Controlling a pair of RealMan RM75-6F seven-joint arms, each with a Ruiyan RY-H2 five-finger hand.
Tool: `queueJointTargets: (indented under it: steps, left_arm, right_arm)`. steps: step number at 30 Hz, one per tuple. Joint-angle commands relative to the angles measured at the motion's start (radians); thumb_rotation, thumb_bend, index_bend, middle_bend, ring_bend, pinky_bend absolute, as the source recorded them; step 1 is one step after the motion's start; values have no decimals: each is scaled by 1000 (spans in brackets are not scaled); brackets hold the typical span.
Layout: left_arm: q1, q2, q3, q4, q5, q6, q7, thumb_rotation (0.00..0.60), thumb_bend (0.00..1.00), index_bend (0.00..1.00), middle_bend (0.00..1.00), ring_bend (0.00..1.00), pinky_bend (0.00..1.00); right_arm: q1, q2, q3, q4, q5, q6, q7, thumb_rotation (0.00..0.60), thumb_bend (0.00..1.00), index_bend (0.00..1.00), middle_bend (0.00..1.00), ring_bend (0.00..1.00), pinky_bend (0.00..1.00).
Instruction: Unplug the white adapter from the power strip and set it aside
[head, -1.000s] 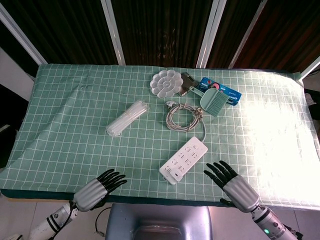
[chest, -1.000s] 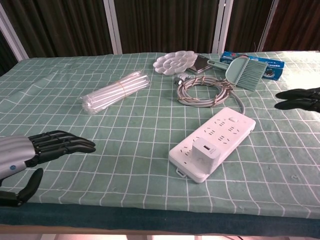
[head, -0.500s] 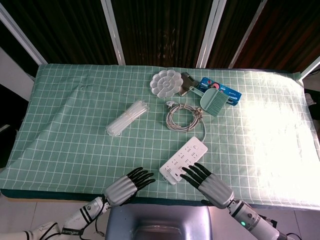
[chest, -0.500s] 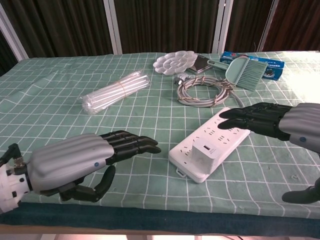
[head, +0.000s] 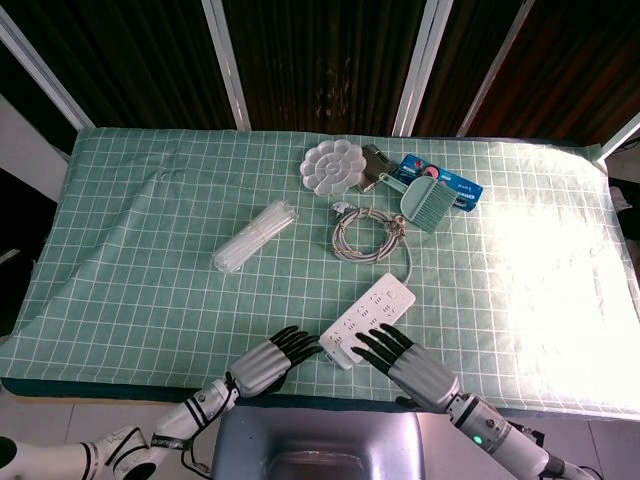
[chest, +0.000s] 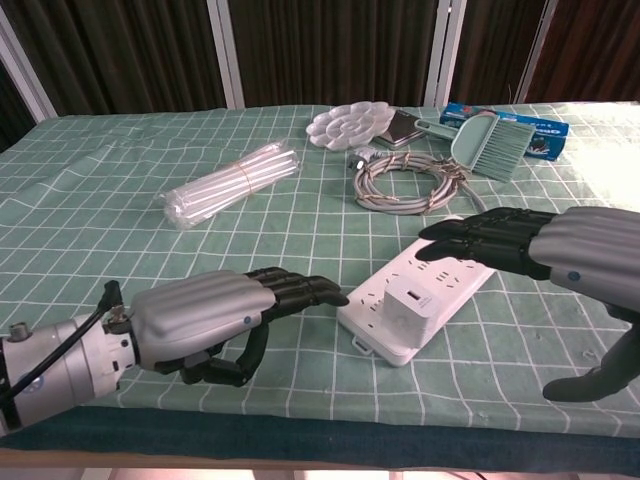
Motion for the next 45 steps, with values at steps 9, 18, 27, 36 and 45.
queueJointTargets:
  steps: [9, 18, 27, 36, 45]
  left_arm:
    - [-40, -70, 3, 47, 2, 29, -12, 600, 1000, 0, 0, 0, 28]
    - [-74, -132, -17, 118, -52, -6, 32, 600, 1000, 0, 0, 0, 25]
    - [-99, -160, -17, 158, -76, -18, -5, 600, 1000, 0, 0, 0, 25]
    - [-117, -170, -15, 190, -83, -10, -37, 600, 1000, 0, 2, 0, 25]
    - [-126, -172, 1, 199, -87, -20, -56, 600, 1000, 0, 56, 19, 17]
  right_arm:
    - [22, -9, 9, -9, 55, -20, -5, 600, 209, 0, 0, 0, 0]
    - [36, -11, 1, -9, 64, -21, 13, 600, 209, 0, 0, 0, 0]
    - [43, -3, -3, -9, 75, -15, 17, 600, 208, 0, 0, 0, 0]
    - [50, 4, -9, -15, 86, -16, 16, 600, 209, 0, 0, 0, 0]
    - [58, -1, -16, -16, 80, -19, 24, 600, 209, 0, 0, 0, 0]
